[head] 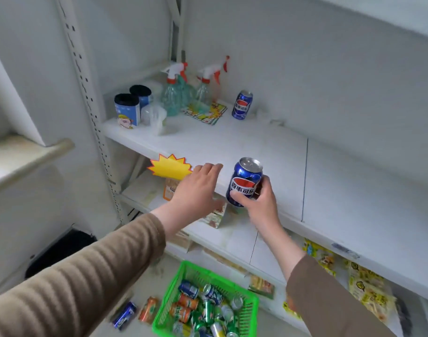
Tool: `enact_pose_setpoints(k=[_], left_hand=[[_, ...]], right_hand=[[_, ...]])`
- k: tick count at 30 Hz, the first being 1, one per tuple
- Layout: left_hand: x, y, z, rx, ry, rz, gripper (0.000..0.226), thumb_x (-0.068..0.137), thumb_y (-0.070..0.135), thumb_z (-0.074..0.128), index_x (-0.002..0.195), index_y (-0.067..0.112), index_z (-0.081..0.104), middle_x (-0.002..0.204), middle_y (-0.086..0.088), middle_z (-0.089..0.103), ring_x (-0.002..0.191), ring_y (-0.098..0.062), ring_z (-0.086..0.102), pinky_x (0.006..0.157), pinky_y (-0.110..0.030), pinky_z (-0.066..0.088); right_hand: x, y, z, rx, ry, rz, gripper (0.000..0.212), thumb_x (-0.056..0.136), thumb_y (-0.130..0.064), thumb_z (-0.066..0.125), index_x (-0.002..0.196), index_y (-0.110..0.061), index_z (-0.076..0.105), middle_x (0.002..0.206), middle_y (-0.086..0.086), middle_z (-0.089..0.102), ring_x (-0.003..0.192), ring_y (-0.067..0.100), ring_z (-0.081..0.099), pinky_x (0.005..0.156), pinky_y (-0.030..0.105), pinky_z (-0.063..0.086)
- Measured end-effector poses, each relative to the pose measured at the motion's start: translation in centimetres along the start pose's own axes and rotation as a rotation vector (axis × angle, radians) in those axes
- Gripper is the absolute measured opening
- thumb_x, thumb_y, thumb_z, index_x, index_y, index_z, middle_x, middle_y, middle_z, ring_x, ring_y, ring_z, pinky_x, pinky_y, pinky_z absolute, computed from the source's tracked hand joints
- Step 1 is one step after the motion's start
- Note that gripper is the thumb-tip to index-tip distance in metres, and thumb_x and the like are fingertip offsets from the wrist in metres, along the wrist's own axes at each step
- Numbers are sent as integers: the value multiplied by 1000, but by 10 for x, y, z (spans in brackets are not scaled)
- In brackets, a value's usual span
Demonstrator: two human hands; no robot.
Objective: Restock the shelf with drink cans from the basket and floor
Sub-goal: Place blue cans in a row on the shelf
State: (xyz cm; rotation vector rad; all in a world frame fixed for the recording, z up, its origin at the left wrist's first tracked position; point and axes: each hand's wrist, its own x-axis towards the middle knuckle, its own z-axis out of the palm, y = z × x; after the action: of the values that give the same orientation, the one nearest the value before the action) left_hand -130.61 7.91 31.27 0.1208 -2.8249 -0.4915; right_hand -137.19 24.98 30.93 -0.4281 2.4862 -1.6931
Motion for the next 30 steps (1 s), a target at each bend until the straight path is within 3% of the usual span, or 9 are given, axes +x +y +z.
enact_pose_setpoints(k=[6,10,15,20,26,30], left_hand=[[76,-16,8,42,-51,-102,97,75,48,77,150,15,25,141,-6,43,128,-28,41,100,-42,45],[113,-36,21,25,-59,-162,97,76,48,77,150,15,25,143,-7,42,129,-27,41,101,-41,45],[156,-60,31,-11,-5,-169,88,77,43,76,148,15,31,137,-7,47,124,-26,45,95,-38,45],[202,-78,39,-44,32,-141,74,79,40,73,141,15,40,131,-7,51,118,-26,48,92,-37,46],[251,-98,45,-141,35,-168,74,82,38,71,143,13,38,137,-8,48,125,-27,45,96,-38,45],[276,-110,49,-153,15,-186,73,81,32,71,143,13,38,136,-8,48,126,-27,44,98,-38,43]], right_hand=[[98,4,24,25,-24,12,53,77,-15,84,117,-28,52,109,-10,63,104,9,61,85,24,49],[151,12,43,62,-56,23,64,77,-16,85,130,-24,50,118,-7,63,106,9,61,79,17,47],[206,29,64,62,-39,23,76,75,-15,87,140,-21,48,130,-1,61,117,16,60,84,21,50],[253,37,79,68,1,-14,75,74,-13,87,138,-22,48,131,2,61,116,17,62,87,23,52],[315,38,92,24,129,7,66,75,-13,87,126,-16,44,124,4,63,109,20,65,95,40,56],[353,34,98,-58,170,-2,61,76,-14,85,120,-21,43,117,-1,62,107,20,63,92,37,54]])
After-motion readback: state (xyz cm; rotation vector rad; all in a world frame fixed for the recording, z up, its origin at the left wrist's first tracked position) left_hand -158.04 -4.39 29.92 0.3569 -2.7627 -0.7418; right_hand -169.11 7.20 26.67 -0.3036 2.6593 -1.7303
